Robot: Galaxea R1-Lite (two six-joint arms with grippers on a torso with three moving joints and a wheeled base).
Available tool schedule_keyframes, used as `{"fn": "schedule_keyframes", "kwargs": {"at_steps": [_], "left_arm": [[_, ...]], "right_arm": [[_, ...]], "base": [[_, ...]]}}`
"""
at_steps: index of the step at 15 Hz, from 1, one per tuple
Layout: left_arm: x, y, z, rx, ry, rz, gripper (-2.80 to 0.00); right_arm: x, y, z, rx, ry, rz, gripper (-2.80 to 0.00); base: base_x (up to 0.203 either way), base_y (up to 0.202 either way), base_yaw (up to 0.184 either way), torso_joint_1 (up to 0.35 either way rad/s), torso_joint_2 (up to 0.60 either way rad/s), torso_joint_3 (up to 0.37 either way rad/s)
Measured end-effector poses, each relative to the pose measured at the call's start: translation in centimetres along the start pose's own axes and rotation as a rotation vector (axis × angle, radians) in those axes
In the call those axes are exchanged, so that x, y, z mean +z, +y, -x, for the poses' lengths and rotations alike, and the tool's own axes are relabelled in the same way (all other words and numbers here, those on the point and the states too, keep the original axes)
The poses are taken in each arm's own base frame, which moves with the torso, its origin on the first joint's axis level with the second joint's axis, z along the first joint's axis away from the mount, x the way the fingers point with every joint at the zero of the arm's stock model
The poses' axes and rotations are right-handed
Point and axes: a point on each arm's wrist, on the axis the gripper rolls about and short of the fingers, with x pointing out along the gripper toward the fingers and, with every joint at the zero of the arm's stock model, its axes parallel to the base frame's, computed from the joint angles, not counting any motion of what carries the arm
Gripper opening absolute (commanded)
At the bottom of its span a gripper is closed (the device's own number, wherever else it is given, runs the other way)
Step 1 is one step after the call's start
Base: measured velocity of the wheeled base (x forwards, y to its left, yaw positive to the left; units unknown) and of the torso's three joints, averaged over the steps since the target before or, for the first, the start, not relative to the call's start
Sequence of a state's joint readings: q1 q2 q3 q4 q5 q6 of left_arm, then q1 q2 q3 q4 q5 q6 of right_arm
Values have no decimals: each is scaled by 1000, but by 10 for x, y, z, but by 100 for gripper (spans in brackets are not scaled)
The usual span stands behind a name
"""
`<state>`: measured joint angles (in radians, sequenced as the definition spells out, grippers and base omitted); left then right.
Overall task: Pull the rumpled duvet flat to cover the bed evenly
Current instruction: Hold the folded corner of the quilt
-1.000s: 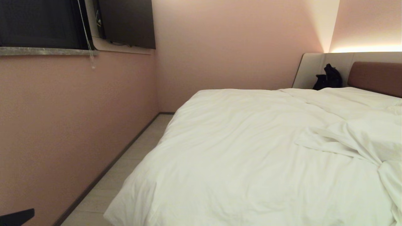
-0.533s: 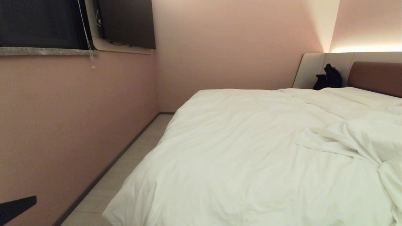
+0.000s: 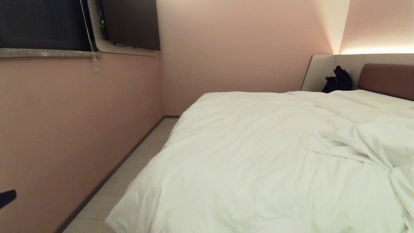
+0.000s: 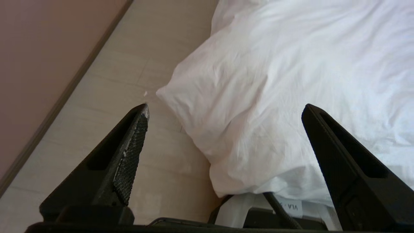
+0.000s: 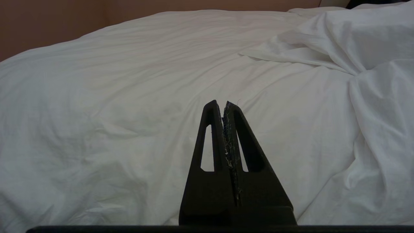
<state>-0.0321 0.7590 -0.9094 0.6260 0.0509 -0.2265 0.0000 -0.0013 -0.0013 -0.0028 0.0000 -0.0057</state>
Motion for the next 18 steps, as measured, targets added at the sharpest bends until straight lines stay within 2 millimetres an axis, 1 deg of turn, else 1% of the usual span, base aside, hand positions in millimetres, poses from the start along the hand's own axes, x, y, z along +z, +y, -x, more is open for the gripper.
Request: {"fn": "schedule_keyframes", "kwargs": {"at_steps": [1, 2, 4, 6, 9, 11, 14, 18], "left_arm": [[-1, 0, 6, -6, -26, -2, 0], [-2, 1, 11, -11, -49, -3, -280], [-4, 2, 19, -28, -83, -15, -280], [-10, 3, 35, -81, -148, -39, -280], [-27, 7, 61, -167, -261, -111, -280], [-41, 11, 75, -191, -329, -146, -280], [-57, 15, 90, -204, -406, -151, -280], [-73, 19, 101, -208, -479, -150, -280]], "right_arm": [[0, 0, 0, 0, 0, 0, -280], [0, 0, 0, 0, 0, 0, -280], [0, 0, 0, 0, 0, 0, -280], [0, 0, 0, 0, 0, 0, -280], [0, 0, 0, 0, 0, 0, -280], [0, 0, 0, 0, 0, 0, -280], [0, 0, 0, 1, 0, 0, -280], [0, 0, 0, 0, 0, 0, -280]], "base": [[0, 0, 0, 0, 0, 0], [0, 0, 0, 0, 0, 0], [0, 0, 0, 0, 0, 0], [0, 0, 0, 0, 0, 0], [0, 0, 0, 0, 0, 0], [0, 0, 0, 0, 0, 0], [0, 0, 0, 0, 0, 0], [0, 0, 0, 0, 0, 0]]}}
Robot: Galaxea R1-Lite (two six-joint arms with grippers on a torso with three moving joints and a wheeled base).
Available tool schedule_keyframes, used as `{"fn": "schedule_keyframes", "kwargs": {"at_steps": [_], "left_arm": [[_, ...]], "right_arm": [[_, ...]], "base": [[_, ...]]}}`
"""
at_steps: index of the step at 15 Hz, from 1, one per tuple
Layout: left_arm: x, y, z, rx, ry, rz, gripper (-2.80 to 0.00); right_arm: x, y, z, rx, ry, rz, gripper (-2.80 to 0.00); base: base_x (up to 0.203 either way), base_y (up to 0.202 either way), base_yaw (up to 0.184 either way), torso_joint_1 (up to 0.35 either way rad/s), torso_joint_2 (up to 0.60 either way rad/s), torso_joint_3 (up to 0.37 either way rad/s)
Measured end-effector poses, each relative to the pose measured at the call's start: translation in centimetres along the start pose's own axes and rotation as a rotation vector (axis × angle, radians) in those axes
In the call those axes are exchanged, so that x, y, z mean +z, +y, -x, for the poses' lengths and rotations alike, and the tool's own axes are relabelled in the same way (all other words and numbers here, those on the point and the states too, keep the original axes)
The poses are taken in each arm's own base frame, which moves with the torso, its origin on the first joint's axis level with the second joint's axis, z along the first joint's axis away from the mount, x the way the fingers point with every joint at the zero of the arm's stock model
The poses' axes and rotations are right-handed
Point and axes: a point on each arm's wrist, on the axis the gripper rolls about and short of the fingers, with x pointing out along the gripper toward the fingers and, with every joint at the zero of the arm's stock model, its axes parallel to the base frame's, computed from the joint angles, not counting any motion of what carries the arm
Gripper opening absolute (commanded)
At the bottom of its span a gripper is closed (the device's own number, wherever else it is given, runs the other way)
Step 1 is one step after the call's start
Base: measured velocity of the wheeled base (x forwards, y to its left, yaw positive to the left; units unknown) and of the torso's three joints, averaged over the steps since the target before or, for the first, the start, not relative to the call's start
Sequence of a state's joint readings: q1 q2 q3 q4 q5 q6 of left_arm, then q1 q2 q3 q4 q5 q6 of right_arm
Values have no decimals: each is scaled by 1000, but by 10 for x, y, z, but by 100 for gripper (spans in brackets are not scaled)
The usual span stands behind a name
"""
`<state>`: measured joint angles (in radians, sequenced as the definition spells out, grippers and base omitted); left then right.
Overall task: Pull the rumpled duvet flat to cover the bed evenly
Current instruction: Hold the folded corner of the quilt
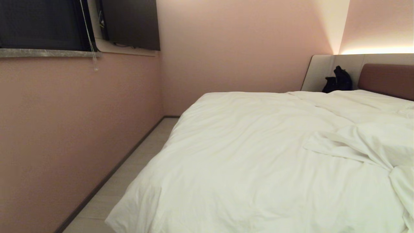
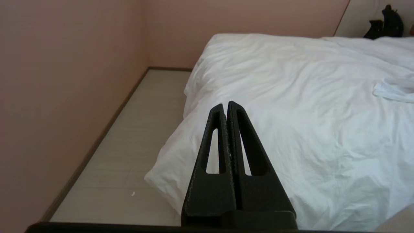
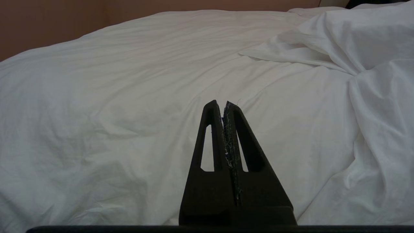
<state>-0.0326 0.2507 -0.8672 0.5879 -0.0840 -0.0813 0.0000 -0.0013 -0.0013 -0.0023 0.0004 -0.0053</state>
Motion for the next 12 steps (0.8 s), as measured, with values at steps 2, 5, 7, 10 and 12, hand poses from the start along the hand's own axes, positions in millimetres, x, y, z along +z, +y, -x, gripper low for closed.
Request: {"fn": "schedule_keyframes", "kwargs": {"at_steps": [2, 5, 7, 10, 12], "left_arm": [[-10, -1, 5, 21, -17, -4, -280], [-29, -1, 8, 34, -65, -15, -280], [-46, 0, 5, 31, -78, -37, -280], [-74, 4, -8, 32, -58, -52, -280], [-90, 7, -19, 33, -53, -54, -280]], "right_arm": [[0, 0, 0, 0, -1, 0, -280], [0, 0, 0, 0, 0, 0, -280], [0, 0, 0, 0, 0, 0, -280], [0, 0, 0, 0, 0, 0, -280], [0, 0, 0, 0, 0, 0, -280]], "base": [[0, 0, 0, 0, 0, 0], [0, 0, 0, 0, 0, 0], [0, 0, 0, 0, 0, 0], [0, 0, 0, 0, 0, 0], [0, 0, 0, 0, 0, 0]]}}
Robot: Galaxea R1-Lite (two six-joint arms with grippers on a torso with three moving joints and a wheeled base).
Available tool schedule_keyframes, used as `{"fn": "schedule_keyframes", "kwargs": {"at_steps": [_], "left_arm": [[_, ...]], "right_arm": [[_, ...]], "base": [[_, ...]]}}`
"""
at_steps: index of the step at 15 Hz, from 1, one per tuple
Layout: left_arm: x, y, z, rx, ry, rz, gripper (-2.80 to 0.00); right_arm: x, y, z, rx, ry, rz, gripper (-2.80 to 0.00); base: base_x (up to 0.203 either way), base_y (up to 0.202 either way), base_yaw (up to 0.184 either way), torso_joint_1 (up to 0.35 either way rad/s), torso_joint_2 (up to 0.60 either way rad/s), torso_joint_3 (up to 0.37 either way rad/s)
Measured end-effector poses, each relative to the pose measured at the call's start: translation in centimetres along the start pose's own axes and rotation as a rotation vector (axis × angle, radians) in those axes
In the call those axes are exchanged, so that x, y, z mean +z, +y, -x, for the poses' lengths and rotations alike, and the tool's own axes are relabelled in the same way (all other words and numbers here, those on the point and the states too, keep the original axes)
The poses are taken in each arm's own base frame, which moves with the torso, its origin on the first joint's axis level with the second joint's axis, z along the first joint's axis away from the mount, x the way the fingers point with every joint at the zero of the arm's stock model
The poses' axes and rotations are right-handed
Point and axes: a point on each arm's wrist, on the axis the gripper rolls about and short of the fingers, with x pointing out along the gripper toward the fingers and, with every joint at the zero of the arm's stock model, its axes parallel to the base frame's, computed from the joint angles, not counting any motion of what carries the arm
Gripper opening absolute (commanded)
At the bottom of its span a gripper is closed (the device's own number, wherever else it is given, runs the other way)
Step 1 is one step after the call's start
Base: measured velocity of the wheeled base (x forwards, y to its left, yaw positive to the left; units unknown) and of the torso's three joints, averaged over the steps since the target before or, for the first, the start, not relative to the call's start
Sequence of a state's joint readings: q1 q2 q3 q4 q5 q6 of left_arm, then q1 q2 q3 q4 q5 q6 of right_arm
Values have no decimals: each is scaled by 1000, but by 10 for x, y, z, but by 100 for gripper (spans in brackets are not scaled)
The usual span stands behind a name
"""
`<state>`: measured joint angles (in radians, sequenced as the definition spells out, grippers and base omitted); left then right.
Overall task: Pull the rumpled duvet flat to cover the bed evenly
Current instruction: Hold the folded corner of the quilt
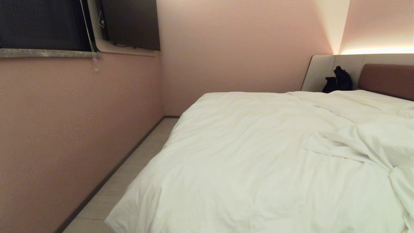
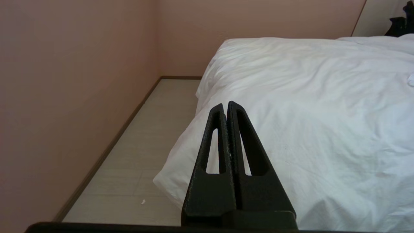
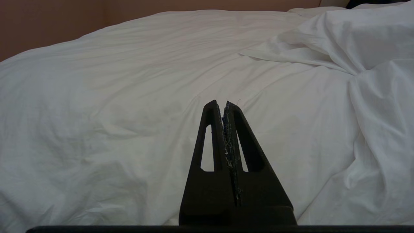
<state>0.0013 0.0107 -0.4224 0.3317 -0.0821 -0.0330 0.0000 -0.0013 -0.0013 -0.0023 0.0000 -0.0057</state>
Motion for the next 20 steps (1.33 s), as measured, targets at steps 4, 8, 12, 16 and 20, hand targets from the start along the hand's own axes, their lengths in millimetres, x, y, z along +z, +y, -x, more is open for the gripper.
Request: {"fn": "schedule_keyframes", "kwargs": {"at_steps": [4, 8, 12, 16, 20], "left_arm": [[-28, 2, -19, 1, 18, -50, -280], [-45, 4, -25, 7, 70, -105, -280], [-64, 5, -33, 14, 97, -133, -280], [-77, 7, -37, 39, 118, -133, -280], [-79, 7, -37, 35, 124, -127, -280]], "right_arm": [[0, 0, 0, 0, 0, 0, -280], [0, 0, 0, 0, 0, 0, -280], [0, 0, 0, 0, 0, 0, -280], [0, 0, 0, 0, 0, 0, -280], [0, 0, 0, 0, 0, 0, -280]], "base": [[0, 0, 0, 0, 0, 0], [0, 0, 0, 0, 0, 0], [0, 0, 0, 0, 0, 0], [0, 0, 0, 0, 0, 0], [0, 0, 0, 0, 0, 0]]}}
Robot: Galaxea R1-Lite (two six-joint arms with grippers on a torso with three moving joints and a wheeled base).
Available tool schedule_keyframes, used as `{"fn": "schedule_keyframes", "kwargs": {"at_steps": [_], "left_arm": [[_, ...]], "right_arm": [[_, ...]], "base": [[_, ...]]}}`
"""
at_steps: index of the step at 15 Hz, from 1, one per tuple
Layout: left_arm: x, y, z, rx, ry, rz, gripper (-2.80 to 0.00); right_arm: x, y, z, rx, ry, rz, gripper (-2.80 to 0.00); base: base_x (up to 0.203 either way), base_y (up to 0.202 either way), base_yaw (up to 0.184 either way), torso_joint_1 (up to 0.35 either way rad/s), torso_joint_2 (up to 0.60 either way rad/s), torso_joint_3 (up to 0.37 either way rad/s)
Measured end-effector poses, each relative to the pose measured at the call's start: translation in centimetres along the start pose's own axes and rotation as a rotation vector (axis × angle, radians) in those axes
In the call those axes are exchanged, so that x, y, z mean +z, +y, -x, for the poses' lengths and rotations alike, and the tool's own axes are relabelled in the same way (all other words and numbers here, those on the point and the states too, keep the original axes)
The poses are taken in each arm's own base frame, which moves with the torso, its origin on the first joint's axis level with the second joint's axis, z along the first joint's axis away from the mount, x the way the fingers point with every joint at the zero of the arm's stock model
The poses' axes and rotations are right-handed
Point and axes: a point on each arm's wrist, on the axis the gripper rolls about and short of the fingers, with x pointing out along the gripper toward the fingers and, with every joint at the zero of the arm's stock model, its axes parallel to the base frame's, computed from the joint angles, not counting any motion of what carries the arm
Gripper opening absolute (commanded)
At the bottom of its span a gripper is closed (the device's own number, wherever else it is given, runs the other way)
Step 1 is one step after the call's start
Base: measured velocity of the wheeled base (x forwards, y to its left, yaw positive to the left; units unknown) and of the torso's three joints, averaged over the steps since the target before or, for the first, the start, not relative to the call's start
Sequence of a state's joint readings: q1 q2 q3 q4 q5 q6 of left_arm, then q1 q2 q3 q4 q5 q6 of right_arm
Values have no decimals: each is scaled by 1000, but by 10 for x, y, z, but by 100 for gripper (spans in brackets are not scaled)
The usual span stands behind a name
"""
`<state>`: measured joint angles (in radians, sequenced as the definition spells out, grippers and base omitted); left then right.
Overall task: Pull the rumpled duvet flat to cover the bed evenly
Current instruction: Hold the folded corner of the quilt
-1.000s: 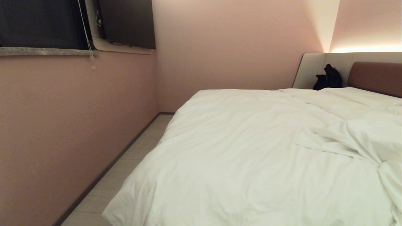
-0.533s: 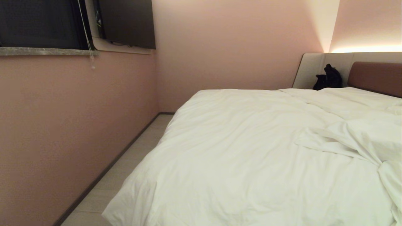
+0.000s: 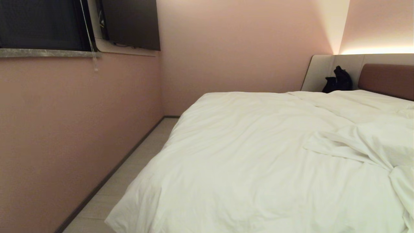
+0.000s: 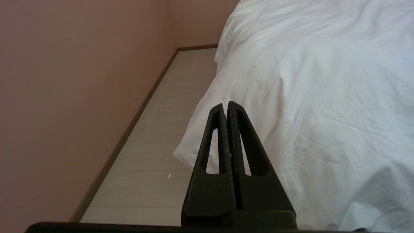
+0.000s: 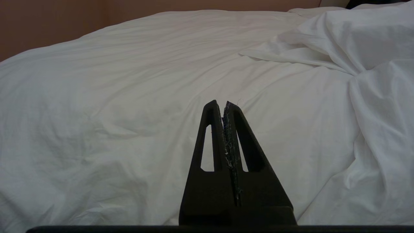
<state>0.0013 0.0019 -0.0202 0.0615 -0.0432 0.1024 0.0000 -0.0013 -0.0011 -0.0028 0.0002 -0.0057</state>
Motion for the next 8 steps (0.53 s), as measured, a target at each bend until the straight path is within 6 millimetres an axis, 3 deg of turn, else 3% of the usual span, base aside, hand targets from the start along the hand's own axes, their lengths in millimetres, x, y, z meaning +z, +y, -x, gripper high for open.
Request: {"fn": "schedule_keyframes", "kwargs": {"at_steps": [8], "left_arm": [[0, 0, 0, 2, 0, 7, -280]], "right_arm": [[0, 0, 0, 0, 0, 0, -280]], "base": [[0, 0, 0, 0, 0, 0]]}}
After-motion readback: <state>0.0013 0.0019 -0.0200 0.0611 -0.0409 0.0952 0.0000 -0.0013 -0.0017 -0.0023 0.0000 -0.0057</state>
